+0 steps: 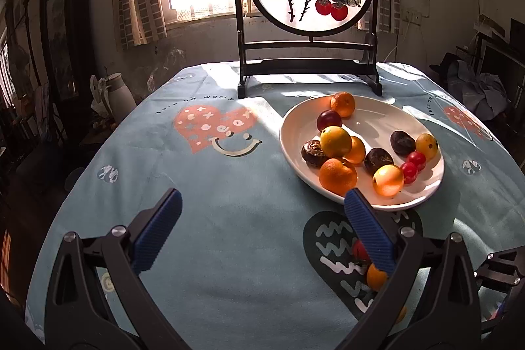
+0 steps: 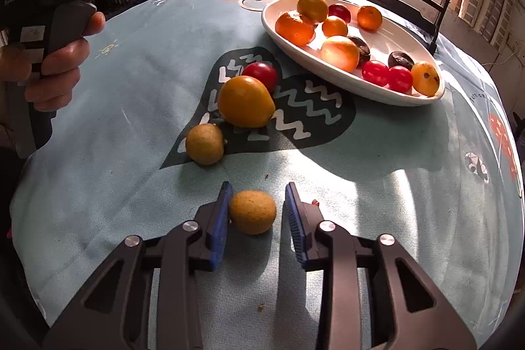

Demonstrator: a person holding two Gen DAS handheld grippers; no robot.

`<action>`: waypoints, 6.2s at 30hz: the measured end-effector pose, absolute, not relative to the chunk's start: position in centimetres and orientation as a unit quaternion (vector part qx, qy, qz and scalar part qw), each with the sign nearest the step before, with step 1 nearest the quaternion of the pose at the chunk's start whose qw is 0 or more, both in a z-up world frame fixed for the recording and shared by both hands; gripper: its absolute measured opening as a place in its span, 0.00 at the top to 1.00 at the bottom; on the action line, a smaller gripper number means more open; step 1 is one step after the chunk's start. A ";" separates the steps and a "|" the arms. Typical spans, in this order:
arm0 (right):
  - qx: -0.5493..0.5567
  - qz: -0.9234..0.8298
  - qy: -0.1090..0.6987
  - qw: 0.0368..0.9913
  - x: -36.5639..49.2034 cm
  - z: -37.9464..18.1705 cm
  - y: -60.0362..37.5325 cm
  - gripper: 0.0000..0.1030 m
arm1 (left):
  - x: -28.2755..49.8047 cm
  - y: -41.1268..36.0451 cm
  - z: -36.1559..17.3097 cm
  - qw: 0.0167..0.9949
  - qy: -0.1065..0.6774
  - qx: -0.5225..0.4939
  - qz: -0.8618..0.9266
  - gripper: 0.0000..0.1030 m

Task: Organize fruits
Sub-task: 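Grasp a small yellow fruit with the right tool while the left grasps another, then place both small yellow fruits onto the plate and open both tools, then move the right tool to the yellow-orange fruit and grasp it, then hold the yellow-orange fruit with the right tool while the left grasps a red tomato, then place the yellow-orange fruit and the tomato onto the plate and open both tools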

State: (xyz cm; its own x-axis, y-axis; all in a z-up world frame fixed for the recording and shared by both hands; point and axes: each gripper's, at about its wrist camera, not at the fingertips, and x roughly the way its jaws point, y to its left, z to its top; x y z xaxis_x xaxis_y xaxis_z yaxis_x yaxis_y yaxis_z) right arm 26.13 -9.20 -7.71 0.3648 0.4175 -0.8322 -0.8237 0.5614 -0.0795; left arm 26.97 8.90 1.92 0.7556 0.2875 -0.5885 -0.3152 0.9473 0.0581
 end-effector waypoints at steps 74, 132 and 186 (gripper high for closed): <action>-0.015 0.291 0.325 0.900 38.7 -2.0 -10.3 0.74 | 39.0 6.5 2.4 0.933 0.350 -0.083 -0.026 0.72; -0.178 0.388 0.384 0.819 29.6 -6.8 -4.1 0.59 | 28.4 11.3 0.9 0.918 0.343 -0.103 0.169 0.02; 0.001 0.311 0.376 0.873 34.0 -2.8 -12.7 0.59 | 30.1 1.9 -4.1 0.903 0.429 0.018 -0.020 0.72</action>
